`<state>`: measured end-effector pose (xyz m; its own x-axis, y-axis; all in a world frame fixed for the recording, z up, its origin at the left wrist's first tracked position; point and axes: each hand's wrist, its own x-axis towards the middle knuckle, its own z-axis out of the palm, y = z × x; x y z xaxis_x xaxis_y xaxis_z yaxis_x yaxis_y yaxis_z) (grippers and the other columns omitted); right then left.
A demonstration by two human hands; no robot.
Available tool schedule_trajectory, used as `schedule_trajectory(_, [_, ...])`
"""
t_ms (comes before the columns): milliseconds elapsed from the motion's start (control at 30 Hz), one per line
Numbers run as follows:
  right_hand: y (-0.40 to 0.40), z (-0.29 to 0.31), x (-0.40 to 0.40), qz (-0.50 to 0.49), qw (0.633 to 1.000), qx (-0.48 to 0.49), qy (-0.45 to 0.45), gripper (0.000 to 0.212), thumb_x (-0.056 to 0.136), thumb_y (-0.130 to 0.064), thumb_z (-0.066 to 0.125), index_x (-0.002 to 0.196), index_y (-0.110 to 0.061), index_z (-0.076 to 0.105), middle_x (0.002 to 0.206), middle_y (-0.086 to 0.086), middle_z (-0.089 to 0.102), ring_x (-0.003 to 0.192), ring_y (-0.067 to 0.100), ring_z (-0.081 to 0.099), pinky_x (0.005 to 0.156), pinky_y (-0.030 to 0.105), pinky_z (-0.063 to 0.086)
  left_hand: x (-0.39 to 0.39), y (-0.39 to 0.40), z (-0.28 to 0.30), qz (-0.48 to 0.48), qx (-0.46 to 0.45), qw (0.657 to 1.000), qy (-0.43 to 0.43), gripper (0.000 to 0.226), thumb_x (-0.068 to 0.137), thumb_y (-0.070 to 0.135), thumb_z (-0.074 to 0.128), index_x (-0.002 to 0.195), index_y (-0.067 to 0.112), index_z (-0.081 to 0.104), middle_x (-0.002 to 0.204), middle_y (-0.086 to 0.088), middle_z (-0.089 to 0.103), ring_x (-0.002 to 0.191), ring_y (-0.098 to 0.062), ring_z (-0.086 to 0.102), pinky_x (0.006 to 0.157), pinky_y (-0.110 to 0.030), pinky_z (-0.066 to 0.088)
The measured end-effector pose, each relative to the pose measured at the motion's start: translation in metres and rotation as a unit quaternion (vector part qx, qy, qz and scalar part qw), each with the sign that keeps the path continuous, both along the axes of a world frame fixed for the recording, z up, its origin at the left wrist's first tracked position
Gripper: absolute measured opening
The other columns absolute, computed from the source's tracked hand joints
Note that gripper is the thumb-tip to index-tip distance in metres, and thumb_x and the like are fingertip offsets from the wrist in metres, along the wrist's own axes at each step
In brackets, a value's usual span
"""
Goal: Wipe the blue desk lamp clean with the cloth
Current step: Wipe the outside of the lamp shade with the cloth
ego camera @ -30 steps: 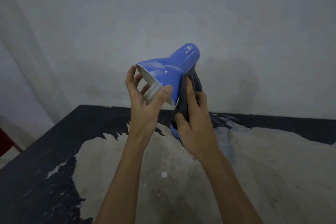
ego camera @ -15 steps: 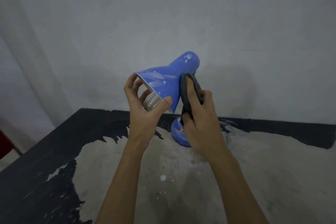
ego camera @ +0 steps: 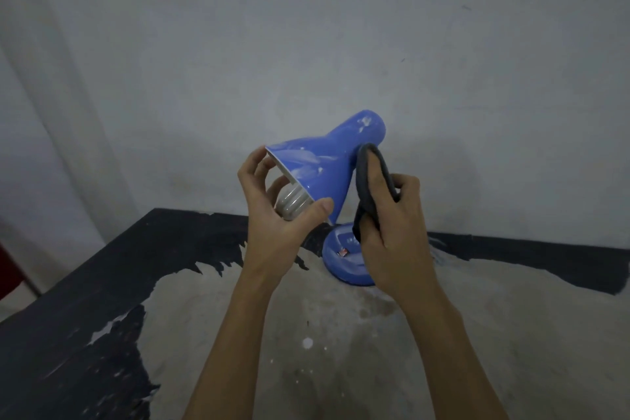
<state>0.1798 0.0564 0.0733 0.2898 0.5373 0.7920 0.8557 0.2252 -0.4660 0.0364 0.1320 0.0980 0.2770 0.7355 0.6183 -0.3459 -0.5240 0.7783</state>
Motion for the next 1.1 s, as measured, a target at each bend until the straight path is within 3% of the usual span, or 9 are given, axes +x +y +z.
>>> schedule_trajectory(167, [0.000,0.004,0.005,-0.004,0.998,-0.013,0.055,0.073,0.093,-0.014,0.039,0.160,-0.032,0.013,0.118,0.004,0.034,0.082,0.029,0.053,0.069,0.049,0.052,-0.001,-0.001,0.001,-0.005,0.006,1.000,0.008,0.100,0.066,0.026,0.082,0.147,0.017,0.024,0.148,-0.002,0.037,0.121,-0.008,0.059,0.086,-0.025,0.055])
schedule_trajectory(333, [-0.002,0.006,-0.011,0.053,0.998,0.001,-0.024,0.065,0.098,-0.012,0.040,0.160,-0.023,0.023,0.129,0.008,0.037,0.097,0.026,0.052,0.079,0.045,0.052,-0.002,-0.001,0.000,-0.006,-0.003,1.000,0.007,0.098,0.066,0.027,0.082,0.146,0.020,0.026,0.149,0.000,0.038,0.123,-0.012,0.059,0.091,-0.035,0.058])
schedule_trajectory(467, [0.006,-0.007,-0.020,0.044,0.999,-0.018,-0.002,0.071,0.099,-0.021,0.036,0.161,-0.032,0.003,0.139,0.009,0.035,0.101,0.025,0.053,0.082,0.046,0.053,-0.005,0.001,-0.001,0.000,-0.007,1.000,0.016,0.097,0.065,0.030,0.083,0.144,0.026,0.028,0.149,0.003,0.038,0.128,-0.014,0.055,0.098,-0.043,0.055])
schedule_trajectory(600, [0.008,-0.012,-0.019,0.039,0.999,-0.025,0.003,0.077,0.101,-0.025,0.037,0.156,-0.042,-0.013,0.135,0.009,0.038,0.091,0.026,0.054,0.075,0.049,0.053,-0.005,0.002,-0.002,-0.001,-0.009,1.000,0.014,0.095,0.066,0.029,0.083,0.143,0.027,0.028,0.149,0.005,0.039,0.127,-0.012,0.056,0.095,-0.039,0.056])
schedule_trajectory(767, [0.012,-0.002,-0.013,-0.026,0.999,-0.023,-0.034,0.075,0.097,-0.017,0.040,0.158,-0.024,-0.003,0.130,0.017,0.040,0.094,0.033,0.052,0.075,0.052,0.052,-0.003,0.003,-0.002,-0.007,-0.010,1.000,0.001,0.096,0.064,0.028,0.083,0.143,0.028,0.028,0.147,0.006,0.039,0.121,-0.008,0.058,0.085,-0.027,0.057])
schedule_trajectory(900, [0.016,0.016,0.000,-0.042,0.997,-0.056,-0.039,0.072,0.093,-0.017,0.034,0.156,-0.027,0.001,0.126,0.020,0.039,0.089,0.038,0.049,0.073,0.054,0.051,-0.003,0.005,0.000,-0.016,-0.022,0.999,-0.018,0.096,0.062,0.031,0.082,0.141,0.027,0.029,0.145,0.007,0.039,0.114,0.004,0.059,0.080,-0.016,0.054])
schedule_trajectory(967, [0.021,0.028,0.008,-0.018,0.998,-0.055,-0.001,0.069,0.095,-0.016,0.033,0.154,-0.031,0.000,0.120,0.016,0.036,0.090,0.036,0.047,0.081,0.047,0.048,-0.003,0.006,0.000,-0.018,-0.023,0.999,-0.018,0.094,0.064,0.025,0.085,0.140,0.029,0.029,0.145,0.005,0.039,0.112,0.007,0.059,0.079,-0.014,0.054])
schedule_trajectory(1033, [0.029,0.039,0.017,0.013,0.996,-0.062,0.058,0.070,0.101,-0.007,0.036,0.158,-0.026,0.000,0.117,0.008,0.031,0.094,0.029,0.045,0.085,0.025,0.038,-0.003,0.008,-0.001,-0.023,-0.024,0.999,-0.018,0.091,0.068,0.018,0.085,0.139,0.030,0.030,0.146,0.003,0.039,0.113,0.005,0.059,0.079,-0.015,0.054])
schedule_trajectory(1100, [0.033,0.043,0.021,0.025,0.992,-0.069,0.105,0.071,0.102,-0.001,0.038,0.160,-0.023,0.003,0.117,0.004,0.030,0.095,0.022,0.043,0.078,0.008,0.033,-0.003,0.009,-0.002,-0.025,-0.025,0.999,-0.021,0.091,0.067,0.023,0.087,0.138,0.033,0.031,0.145,0.003,0.039,0.116,0.001,0.058,0.081,-0.016,0.054])
